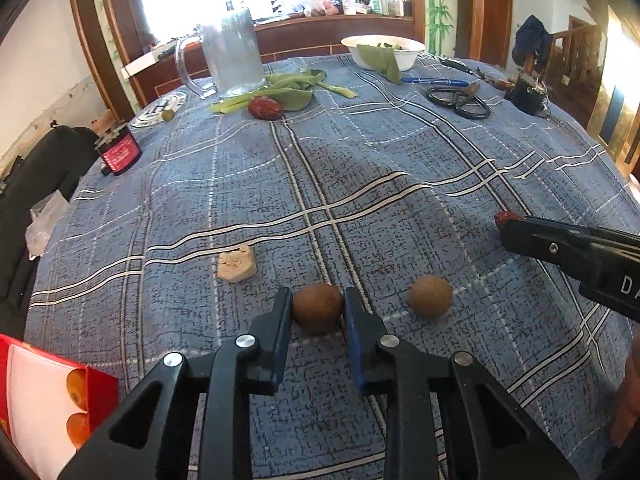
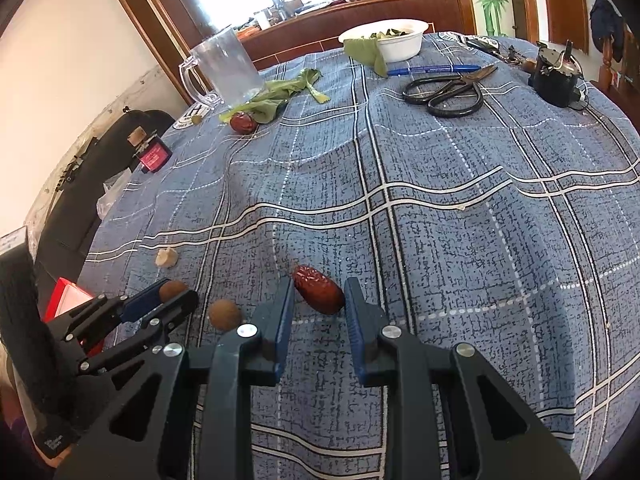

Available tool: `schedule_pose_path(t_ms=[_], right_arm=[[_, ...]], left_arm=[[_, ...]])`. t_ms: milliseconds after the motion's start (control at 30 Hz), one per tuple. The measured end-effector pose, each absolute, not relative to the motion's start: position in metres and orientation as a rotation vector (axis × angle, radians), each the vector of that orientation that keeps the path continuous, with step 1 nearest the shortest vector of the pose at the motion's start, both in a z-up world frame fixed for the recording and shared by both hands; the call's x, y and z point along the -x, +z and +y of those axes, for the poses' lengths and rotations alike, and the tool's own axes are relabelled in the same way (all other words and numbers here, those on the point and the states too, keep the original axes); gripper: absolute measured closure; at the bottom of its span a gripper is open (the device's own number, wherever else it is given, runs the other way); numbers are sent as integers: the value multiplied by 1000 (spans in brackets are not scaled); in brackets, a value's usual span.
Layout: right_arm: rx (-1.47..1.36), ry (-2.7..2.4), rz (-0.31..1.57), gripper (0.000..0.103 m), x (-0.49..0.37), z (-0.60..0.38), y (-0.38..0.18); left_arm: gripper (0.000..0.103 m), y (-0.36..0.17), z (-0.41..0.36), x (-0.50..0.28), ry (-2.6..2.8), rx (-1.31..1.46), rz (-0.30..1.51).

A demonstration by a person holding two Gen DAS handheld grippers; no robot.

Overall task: Organize fruits
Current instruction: 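Grasp a red date with right gripper while left gripper grasps a brown round fruit, then carry the red date and the brown round fruit over the red tray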

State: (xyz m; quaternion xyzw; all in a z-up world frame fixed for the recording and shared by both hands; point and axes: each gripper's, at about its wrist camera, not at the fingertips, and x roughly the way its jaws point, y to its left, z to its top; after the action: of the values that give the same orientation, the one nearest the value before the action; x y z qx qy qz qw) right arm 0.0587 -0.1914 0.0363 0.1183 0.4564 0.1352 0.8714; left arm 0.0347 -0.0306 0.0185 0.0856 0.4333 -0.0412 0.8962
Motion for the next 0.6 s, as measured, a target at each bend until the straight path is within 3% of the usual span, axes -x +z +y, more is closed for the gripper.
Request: schedule_pose_path(t_ms=[600], right_arm=[[-245, 283, 871, 76, -50, -191, 49]], left_arm=[[79, 102, -11, 47, 75, -210, 611]])
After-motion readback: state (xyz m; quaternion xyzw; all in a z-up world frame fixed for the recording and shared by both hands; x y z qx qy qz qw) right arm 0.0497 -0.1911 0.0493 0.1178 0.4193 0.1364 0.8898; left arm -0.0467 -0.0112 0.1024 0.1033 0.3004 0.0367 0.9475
